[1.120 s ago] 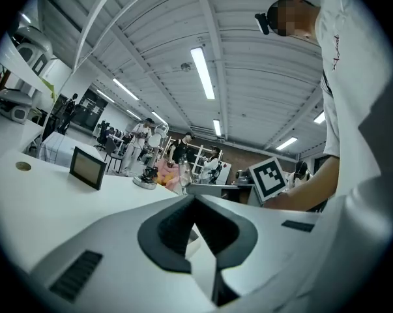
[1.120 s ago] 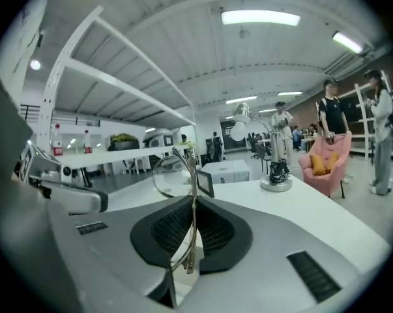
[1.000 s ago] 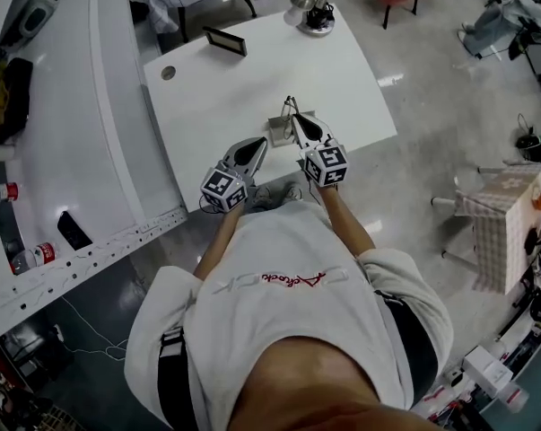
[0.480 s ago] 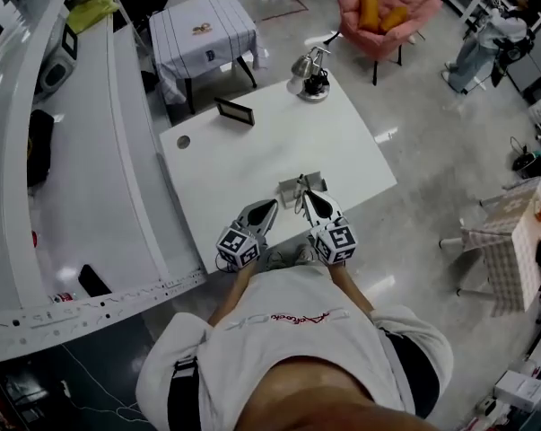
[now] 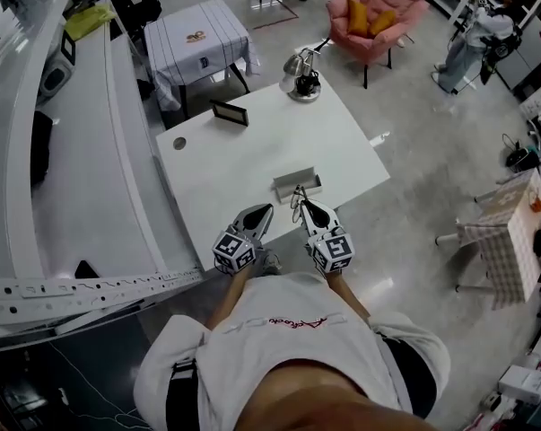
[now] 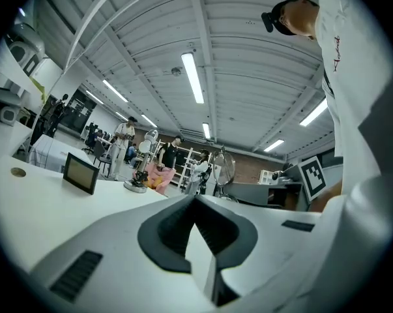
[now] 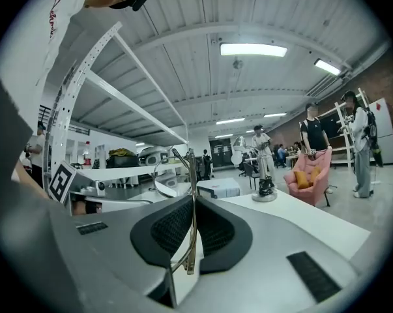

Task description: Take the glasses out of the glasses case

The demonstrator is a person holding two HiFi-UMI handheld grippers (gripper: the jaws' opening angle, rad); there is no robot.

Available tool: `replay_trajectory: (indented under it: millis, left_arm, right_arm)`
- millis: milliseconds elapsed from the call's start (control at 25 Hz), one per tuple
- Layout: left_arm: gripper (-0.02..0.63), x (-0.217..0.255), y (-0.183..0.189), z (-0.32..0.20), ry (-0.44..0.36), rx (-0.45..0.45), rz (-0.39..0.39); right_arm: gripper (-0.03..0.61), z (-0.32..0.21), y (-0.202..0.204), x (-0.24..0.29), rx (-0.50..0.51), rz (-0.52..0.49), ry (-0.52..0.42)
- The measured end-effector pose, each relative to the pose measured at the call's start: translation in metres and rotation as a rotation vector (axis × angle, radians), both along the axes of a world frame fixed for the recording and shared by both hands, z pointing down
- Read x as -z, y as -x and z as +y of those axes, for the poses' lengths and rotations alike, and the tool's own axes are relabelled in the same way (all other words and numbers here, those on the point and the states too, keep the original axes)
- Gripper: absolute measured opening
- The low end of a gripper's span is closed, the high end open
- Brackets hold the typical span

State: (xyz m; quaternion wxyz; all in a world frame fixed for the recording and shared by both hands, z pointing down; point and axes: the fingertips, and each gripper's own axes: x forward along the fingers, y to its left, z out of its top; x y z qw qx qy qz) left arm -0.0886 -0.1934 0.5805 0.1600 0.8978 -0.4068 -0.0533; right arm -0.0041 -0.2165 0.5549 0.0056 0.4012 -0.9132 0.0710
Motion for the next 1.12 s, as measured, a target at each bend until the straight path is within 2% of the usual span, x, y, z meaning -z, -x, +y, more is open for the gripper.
replay_trajectory:
  millis: [440,720,1120]
  left_arm:
    - [-0.009,-0.016,-0.046,0.077,0.037,0.022,-0.004]
    - [-0.009,-0.011,-0.075,0.125,0.016,0.009,-0.025]
    - [-0.009,-0.008,-0.098,0.182,-0.008,-0.034,-0.032]
  right_arm:
    - [0.021,0.075,-0.040,-0.018,0.032,-0.021,0.035]
    - [0.021,0.125,-0.062,-0.024,0.036,-0.020,0.029]
    - [0.021,0.185,-0.079,-0.021,0.000,-0.020,0.010]
